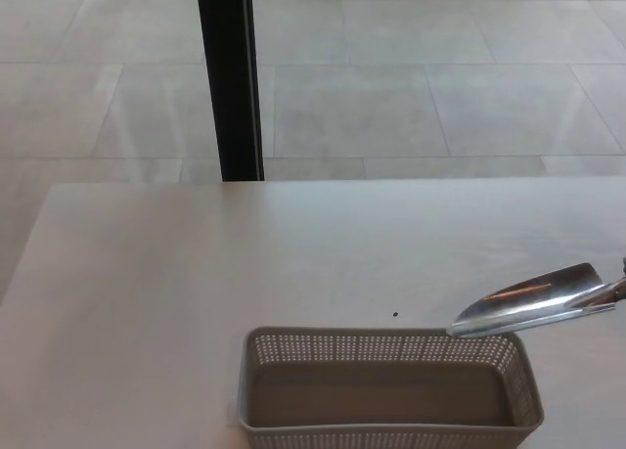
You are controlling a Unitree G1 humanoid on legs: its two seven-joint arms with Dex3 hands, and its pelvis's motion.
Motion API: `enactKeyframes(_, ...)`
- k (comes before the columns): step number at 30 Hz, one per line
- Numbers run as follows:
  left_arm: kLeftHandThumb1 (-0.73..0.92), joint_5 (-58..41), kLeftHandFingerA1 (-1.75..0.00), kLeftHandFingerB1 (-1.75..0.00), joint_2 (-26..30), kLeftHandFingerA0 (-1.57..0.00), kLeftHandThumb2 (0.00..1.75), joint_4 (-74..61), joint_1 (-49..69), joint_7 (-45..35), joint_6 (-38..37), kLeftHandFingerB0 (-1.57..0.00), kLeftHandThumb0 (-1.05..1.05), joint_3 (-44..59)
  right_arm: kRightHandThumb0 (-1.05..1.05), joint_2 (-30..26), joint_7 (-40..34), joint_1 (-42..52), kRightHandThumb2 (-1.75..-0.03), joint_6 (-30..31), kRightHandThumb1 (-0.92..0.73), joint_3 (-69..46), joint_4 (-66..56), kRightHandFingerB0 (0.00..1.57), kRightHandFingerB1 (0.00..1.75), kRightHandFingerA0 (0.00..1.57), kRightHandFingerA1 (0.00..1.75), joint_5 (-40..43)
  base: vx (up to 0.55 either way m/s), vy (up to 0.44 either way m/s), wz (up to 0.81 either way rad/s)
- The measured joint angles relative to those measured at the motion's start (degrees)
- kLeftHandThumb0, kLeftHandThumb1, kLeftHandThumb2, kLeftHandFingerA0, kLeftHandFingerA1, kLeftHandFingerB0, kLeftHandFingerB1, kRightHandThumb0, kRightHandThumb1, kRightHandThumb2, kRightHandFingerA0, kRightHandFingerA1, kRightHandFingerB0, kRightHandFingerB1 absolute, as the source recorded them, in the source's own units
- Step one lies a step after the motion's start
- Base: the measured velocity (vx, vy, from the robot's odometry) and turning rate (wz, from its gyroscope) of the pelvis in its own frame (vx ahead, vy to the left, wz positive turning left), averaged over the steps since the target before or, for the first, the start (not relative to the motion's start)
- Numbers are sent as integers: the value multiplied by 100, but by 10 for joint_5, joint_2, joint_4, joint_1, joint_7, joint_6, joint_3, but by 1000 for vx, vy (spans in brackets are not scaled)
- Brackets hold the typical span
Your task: A garden tool is kept on the righthand side and a container is kept on the lefthand side on a desk infront of the robot. the robot uses its right hand to pick up the garden tool and makes a scooping motion inside the container
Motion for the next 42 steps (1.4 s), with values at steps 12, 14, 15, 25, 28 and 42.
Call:
enactKeyframes(12, -31, 0, -119, -110, 7, -117, 75, -2, 0, -2, 0, -105, -20, -3, -24, -52, -77, -8, -75, -33, -44, 9, -18, 77, 133, 92, 164, -49, 0, 0, 0)
enactKeyframes(14, -33, 0, -133, -121, 8, -108, 90, -2, 1, -3, 0, -100, -25, -3, -25, -53, -87, -8, -78, -35, -49, 9, -23, 70, 145, 89, 169, -53, 0, 0, 0)
enactKeyframes(15, -35, 0, -120, -110, 8, -114, 73, -2, 1, -3, 0, -102, -18, -4, -27, -54, -95, -8, -74, -36, -49, 8, -26, 75, 130, 91, 167, -56, 0, 0, 0)
enactKeyframes(25, -37, 1, -121, -111, 24, -113, 71, -3, 4, -12, 0, -103, -16, -13, -25, -80, -143, -9, -77, -55, -46, -1, -97, 82, 131, 94, 157, -86, 0, 0, 0)
enactKeyframes(28, -37, 1, -121, -110, 24, -115, 72, -2, 5, -15, 0, -103, -16, -15, -23, -80, -157, -9, -79, -52, -45, 4, -108, 79, 135, 94, 164, -104, 0, 0, 0)
enactKeyframes(42, -35, 2, -118, -109, 24, -114, 71, 8, 9, -19, 0, -102, -17, -25, -23, -43, -138, 11, -72, -12, -44, 19, -111, 82, 126, 98, 152, -138, 0, 0, 0)
